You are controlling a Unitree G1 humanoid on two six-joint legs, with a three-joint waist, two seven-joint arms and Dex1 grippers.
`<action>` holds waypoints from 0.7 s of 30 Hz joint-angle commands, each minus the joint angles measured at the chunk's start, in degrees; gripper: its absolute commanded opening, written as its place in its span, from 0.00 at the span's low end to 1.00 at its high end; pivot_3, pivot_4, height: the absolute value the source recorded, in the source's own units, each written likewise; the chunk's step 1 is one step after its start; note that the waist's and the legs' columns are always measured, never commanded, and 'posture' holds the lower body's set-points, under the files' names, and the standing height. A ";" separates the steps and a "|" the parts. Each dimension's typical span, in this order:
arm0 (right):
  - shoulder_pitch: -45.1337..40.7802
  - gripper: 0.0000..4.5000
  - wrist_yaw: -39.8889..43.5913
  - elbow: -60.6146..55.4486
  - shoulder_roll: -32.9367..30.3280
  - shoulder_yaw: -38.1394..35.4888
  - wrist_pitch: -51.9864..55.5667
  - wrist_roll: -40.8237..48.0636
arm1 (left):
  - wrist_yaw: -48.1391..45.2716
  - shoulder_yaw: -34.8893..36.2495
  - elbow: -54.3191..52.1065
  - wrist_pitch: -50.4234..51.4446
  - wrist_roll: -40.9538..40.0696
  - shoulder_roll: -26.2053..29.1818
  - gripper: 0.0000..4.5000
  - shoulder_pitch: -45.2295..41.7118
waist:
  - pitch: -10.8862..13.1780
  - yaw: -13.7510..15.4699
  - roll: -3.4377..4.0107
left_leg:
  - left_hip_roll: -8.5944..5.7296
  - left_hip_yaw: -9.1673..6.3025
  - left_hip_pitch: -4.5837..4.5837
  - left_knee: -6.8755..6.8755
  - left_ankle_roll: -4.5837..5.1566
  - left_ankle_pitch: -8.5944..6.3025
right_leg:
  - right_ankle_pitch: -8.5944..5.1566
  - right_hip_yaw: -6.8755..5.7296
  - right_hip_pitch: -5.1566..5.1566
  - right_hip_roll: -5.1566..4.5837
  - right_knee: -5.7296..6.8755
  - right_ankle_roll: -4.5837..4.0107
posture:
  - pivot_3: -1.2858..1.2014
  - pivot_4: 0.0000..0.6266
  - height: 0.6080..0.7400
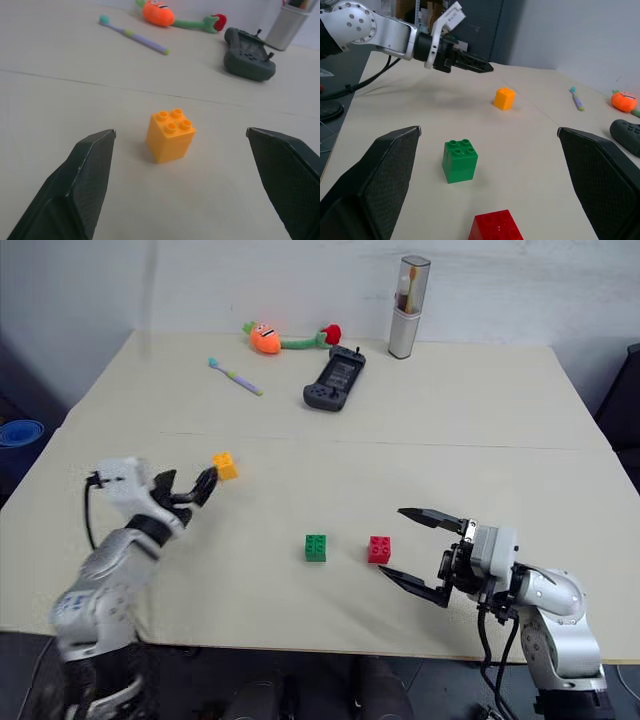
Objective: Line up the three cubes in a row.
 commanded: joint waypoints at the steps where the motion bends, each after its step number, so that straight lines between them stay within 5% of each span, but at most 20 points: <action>1: -0.59 1.00 -0.96 -1.29 0.36 -0.39 -1.09 0.09 | 6.66 -4.06 2.64 -0.95 6.54 -3.18 0.97 -4.00 | 0.00 0.18 -0.01 | 0.00 -0.01 -0.01 0.00 -0.02 0.01 | 0.00 0.00 -0.01 0.02 0.00 0.00 | 0.52 0.24 1.00; 9: -1.95 1.00 -3.00 -3.28 -0.05 0.73 0.50 -0.16 | 14.68 -8.61 17.27 -9.50 16.95 -9.39 0.97 -11.62 | 0.01 0.34 -0.01 | -0.02 0.02 0.00 0.02 -0.03 0.04 | 0.00 0.02 -0.01 0.04 0.01 0.00 | 0.52 0.24 1.00; 21: -1.81 1.00 -6.04 -6.27 -0.61 1.13 2.93 -0.11 | 18.84 -7.87 32.21 -16.45 22.55 -10.57 0.97 -19.65 | 0.02 0.89 -0.03 | -0.02 0.03 -0.05 0.04 -0.04 0.06 | 0.00 -0.03 -0.04 0.02 -0.04 0.00 | 0.52 0.24 1.00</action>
